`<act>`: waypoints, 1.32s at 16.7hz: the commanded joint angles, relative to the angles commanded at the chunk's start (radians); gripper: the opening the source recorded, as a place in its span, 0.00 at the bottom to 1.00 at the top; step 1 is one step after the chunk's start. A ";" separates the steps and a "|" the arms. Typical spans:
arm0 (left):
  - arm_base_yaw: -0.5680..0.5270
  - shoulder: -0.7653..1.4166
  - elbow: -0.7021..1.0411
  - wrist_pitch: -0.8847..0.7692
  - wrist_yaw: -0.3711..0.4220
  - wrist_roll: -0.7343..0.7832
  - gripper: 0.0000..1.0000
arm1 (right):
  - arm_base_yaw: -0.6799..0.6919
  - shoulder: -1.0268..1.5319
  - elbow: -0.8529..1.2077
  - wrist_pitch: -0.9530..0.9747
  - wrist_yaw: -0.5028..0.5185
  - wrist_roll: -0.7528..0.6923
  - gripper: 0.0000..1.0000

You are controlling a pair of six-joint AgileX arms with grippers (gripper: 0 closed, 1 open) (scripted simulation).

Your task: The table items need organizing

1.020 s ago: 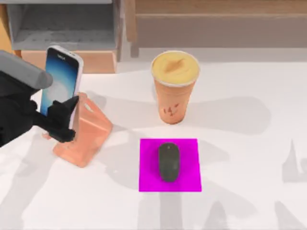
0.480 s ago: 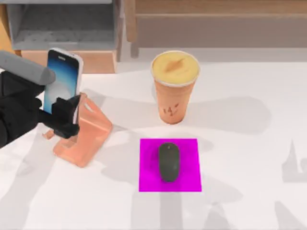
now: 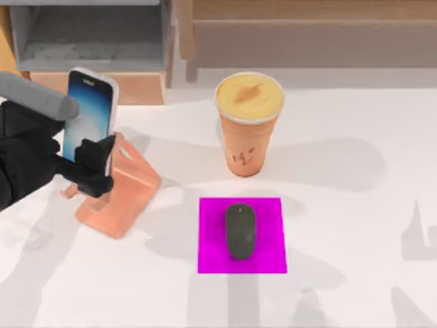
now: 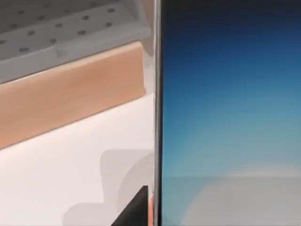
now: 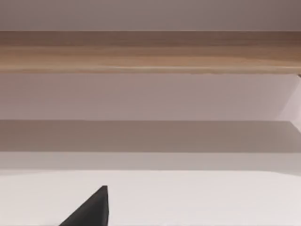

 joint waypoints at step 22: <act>-0.032 -0.163 -0.074 -0.085 -0.030 -0.017 1.00 | 0.000 0.000 0.000 0.000 0.000 0.000 1.00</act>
